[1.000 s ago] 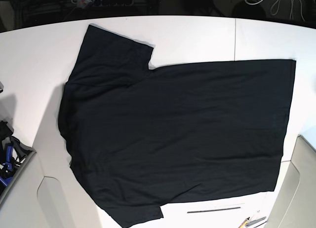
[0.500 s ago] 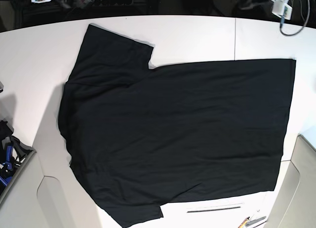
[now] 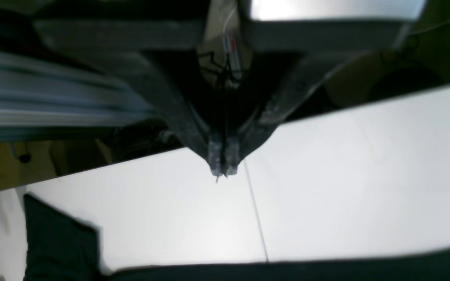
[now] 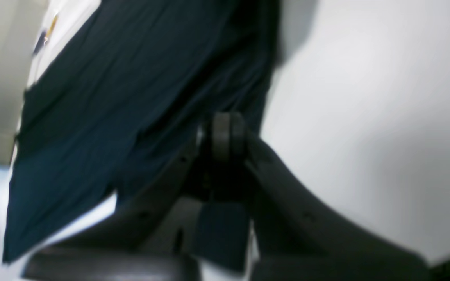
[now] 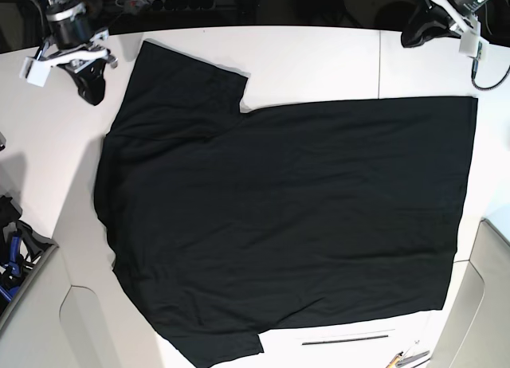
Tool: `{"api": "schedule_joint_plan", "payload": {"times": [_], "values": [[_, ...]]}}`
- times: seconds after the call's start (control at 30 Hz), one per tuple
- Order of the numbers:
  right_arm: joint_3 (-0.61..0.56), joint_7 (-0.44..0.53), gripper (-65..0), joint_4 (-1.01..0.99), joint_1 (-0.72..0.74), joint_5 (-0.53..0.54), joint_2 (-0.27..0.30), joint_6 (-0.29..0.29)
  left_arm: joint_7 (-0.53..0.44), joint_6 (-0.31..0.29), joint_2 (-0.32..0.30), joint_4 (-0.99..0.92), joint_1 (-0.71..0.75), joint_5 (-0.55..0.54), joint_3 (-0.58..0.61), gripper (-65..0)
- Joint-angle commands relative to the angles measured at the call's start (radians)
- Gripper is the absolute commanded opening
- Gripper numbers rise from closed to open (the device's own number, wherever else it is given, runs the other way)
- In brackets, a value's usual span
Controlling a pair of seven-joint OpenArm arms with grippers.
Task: Fold the T-shirt properly
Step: 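Grasp the shirt's shoulder corners with the left and right grippers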
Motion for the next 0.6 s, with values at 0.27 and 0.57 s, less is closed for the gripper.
{"api": "schedule_joint_plan", "payload": {"times": [0.27, 0.57], "values": [[0.084, 0.023, -35.6, -0.027, 0.176, -0.23, 0.003, 0.006, -0.007, -0.013, -0.008, 0.013, -0.021, -0.018, -0.008, -56.0], [0.083, -0.085, -29.4, -0.188, 0.343, -0.201, 0.004, 0.021, -0.007, -0.013, -0.008, 0.013, -0.022, -0.018, -0.008, -42.1]]}}
